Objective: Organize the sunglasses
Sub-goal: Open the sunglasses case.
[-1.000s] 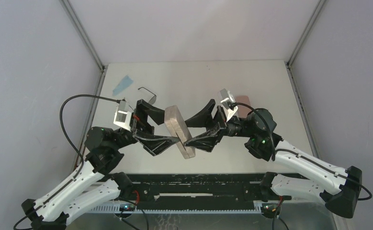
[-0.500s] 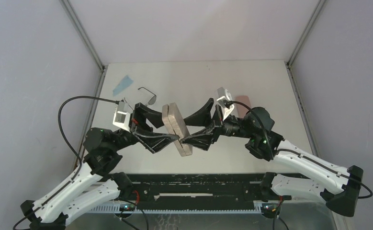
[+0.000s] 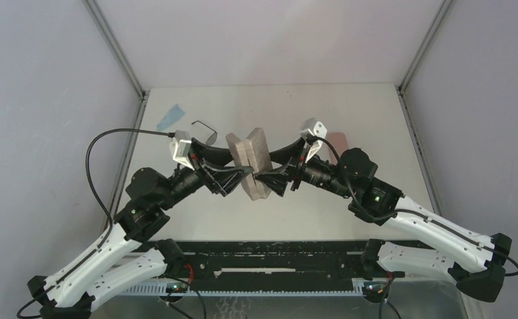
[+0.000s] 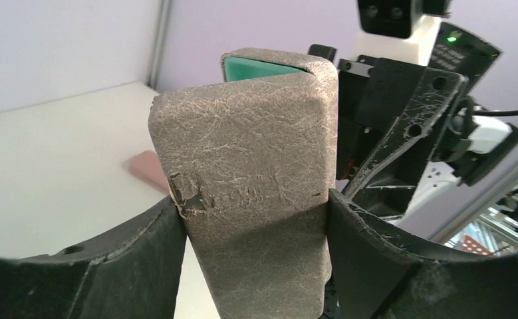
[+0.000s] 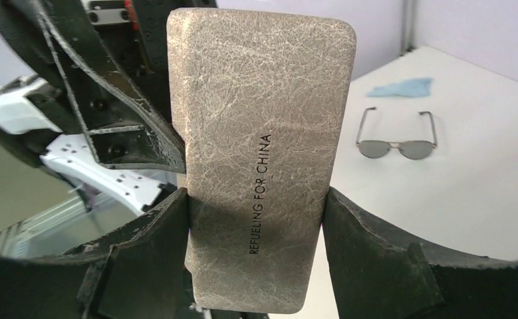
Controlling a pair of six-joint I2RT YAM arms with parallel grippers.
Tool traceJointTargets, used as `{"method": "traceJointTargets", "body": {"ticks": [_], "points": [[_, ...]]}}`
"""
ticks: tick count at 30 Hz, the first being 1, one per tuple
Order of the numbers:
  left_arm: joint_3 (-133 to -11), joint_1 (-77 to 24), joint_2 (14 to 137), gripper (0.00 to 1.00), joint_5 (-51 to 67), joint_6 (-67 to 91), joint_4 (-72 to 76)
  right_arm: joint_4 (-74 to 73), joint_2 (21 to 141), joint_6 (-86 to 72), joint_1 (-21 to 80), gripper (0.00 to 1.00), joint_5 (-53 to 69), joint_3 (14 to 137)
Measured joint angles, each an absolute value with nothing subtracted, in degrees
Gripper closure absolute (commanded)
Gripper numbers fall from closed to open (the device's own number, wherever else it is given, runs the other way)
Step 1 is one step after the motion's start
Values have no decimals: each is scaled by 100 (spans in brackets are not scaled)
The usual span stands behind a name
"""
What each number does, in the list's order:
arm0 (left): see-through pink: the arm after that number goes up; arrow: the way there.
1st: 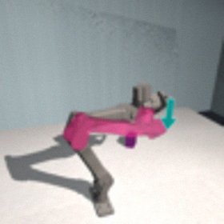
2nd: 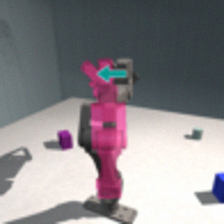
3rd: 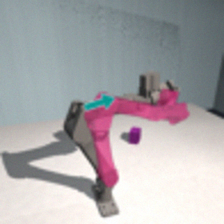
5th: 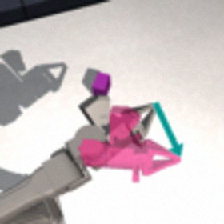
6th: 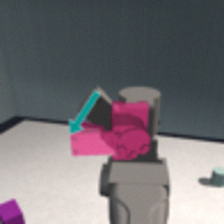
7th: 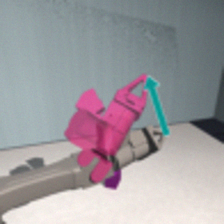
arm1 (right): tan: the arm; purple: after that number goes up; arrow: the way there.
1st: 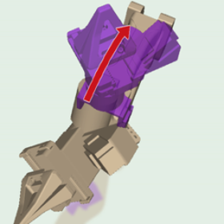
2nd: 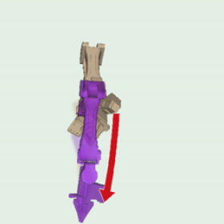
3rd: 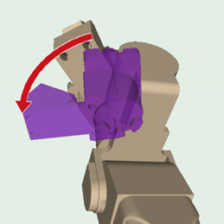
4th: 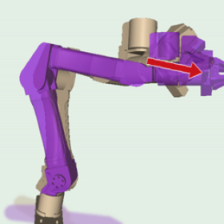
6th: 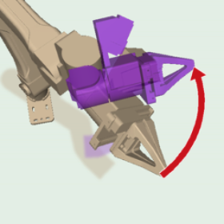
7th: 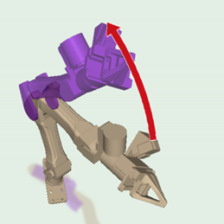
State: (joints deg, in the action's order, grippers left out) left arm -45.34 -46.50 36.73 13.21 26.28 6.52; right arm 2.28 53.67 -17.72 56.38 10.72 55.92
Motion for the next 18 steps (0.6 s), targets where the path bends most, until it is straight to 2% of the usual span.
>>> {"method": "traceJointTargets", "body": {"ticks": [3,6,14,18], "points": [[-4574,-4668,3730,11,1037,2561,419,-10,5367,-1658,5671,100,716,5601],[-4576,-4674,3710,0,862,2434,228,-158,5360,-1584,5653,100,432,5605],[-4576,-4676,3507,0,567,2294,-82,-443,5201,-1483,5627,100,123,5618],[-4576,-4676,3321,0,217,2211,-416,-854,5137,-1310,5627,100,-414,5697]]}}
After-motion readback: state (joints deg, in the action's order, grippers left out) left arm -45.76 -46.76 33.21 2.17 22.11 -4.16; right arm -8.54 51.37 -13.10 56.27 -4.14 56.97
